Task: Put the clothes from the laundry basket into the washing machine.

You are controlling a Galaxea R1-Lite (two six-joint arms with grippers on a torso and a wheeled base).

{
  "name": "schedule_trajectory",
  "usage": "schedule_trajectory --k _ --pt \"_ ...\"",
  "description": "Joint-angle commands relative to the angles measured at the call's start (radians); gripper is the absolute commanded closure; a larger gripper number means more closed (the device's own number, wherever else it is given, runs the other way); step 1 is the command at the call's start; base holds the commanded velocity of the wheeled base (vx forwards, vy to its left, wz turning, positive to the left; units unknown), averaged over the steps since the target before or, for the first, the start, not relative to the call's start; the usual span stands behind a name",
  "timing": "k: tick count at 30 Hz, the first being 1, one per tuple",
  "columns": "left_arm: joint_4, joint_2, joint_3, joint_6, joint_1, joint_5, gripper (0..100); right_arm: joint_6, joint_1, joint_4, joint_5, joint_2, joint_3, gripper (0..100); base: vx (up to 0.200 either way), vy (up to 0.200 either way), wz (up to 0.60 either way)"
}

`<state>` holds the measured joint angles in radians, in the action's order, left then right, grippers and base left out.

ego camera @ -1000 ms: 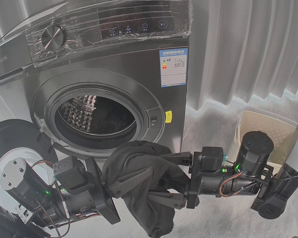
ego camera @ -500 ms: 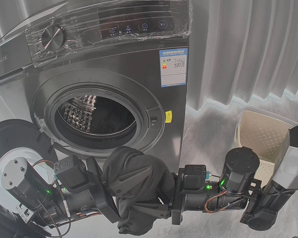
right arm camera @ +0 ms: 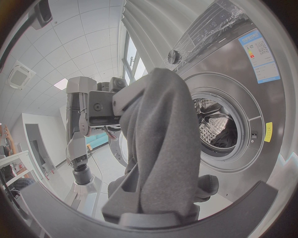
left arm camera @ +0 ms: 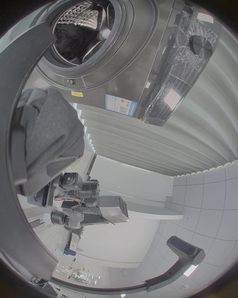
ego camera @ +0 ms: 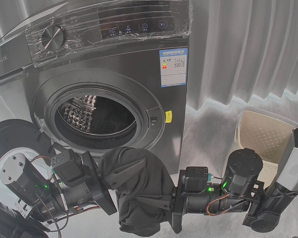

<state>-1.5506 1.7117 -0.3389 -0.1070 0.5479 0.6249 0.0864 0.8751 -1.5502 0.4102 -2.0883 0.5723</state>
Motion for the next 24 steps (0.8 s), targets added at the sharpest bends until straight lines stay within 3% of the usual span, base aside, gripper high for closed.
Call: schedule_trajectory --k 1,4,12,16,20,24 --pt "0.000 0.031 -0.009 -0.006 -0.037 -0.001 0 0.000 0.008 -0.001 -0.007 0.034 -0.016 100 0.000 0.000 0.00" --pt "0.000 0.026 0.012 -0.033 -0.037 0.001 0 0.000 -0.007 0.001 -0.010 0.039 -0.016 100 0.000 0.000 0.00" --pt "0.000 -0.038 0.046 -0.048 -0.039 0.007 0 0.001 -0.071 0.001 -0.019 0.031 -0.045 100 0.000 0.000 0.00" --pt "0.000 -0.080 0.060 -0.079 -0.043 0.012 0 0.003 -0.091 0.001 -0.027 0.027 -0.051 100 0.000 0.000 0.00" --pt "0.001 -0.081 0.066 -0.077 -0.048 0.010 0 0.012 -0.090 -0.001 -0.065 0.025 -0.049 100 0.000 0.000 0.00" --pt "0.001 -0.063 0.126 -0.062 -0.083 0.015 0 0.070 -0.074 0.001 -0.110 0.034 -0.040 100 0.000 0.000 0.00"
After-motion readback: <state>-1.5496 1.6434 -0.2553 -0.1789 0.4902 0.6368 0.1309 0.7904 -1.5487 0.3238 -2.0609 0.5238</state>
